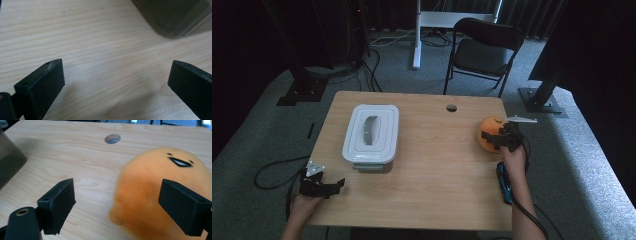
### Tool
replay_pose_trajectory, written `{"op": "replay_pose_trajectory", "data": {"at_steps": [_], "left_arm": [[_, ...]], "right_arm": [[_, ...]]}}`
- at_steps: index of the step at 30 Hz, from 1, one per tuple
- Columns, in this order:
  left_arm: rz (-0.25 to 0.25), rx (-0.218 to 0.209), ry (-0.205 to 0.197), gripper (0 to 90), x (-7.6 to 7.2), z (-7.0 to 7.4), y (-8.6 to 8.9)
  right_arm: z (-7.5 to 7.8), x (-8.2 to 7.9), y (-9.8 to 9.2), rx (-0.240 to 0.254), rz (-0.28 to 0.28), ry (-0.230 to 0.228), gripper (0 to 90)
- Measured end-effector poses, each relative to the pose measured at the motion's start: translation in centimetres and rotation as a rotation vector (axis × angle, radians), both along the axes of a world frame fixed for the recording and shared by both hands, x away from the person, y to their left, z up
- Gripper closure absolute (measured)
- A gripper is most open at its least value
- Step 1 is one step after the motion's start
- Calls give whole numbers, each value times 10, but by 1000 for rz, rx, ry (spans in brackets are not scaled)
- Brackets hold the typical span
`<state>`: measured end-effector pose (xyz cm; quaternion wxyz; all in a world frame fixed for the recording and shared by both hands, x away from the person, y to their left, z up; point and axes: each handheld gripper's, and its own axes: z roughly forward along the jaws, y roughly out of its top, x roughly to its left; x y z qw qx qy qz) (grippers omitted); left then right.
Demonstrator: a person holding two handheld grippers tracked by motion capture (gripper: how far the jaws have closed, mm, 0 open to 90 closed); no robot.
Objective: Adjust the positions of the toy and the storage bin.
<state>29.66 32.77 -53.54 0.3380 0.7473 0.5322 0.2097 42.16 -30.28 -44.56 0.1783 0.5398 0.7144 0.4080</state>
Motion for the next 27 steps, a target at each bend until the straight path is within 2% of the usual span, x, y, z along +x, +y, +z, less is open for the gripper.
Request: {"op": "replay_pose_trajectory", "data": {"at_steps": [2, 3, 4, 8, 11, 13, 15, 17, 19, 21, 22, 24, 27], "left_arm": [[-11, 19, -3, 13, 0, 2, -1], [-15, 35, -1, 13, 0, 3, -2], [-14, 41, -4, 13, 1, 4, -3], [-7, 47, -15, 13, 4, 8, -4], [-11, 44, -24, 13, 8, 10, -4], [-13, 33, -19, 13, 11, 12, -4], [-11, 23, -11, 13, 15, 13, -4], [-10, 25, -8, 13, 18, 14, -5], [-11, 9, -10, 13, 21, 14, -5], [-2, 15, -10, 13, 25, 15, -5], [-3, 12, -10, 13, 28, 15, -4], [-5, -3, -12, 13, 31, 17, -3], [1, 7, -2, 13, 38, 18, -2]], "right_arm": [[1, -3, 9, 0, 20, -35, 132], [1, -5, 19, 10, 52, -38, 131], [1, -5, 19, 10, 52, -38, 131], [1, -7, 39, 7, 113, -53, 134], [1, -8, 56, 16, 176, -86, 142], [0, -8, 63, 22, 184, -93, 142], [-1, -8, 67, 24, 188, -92, 142], [-3, -7, 73, 50, 184, -85, 141], [-5, -7, 80, 32, 175, -72, 140], [-8, -5, 87, -1, 163, -41, 134], [-11, -5, 91, 18, 212, -31, 120], [-13, -4, 94, 4, 212, -27, 120], [-18, -3, 103, 2, 230, -12, 120]]}}
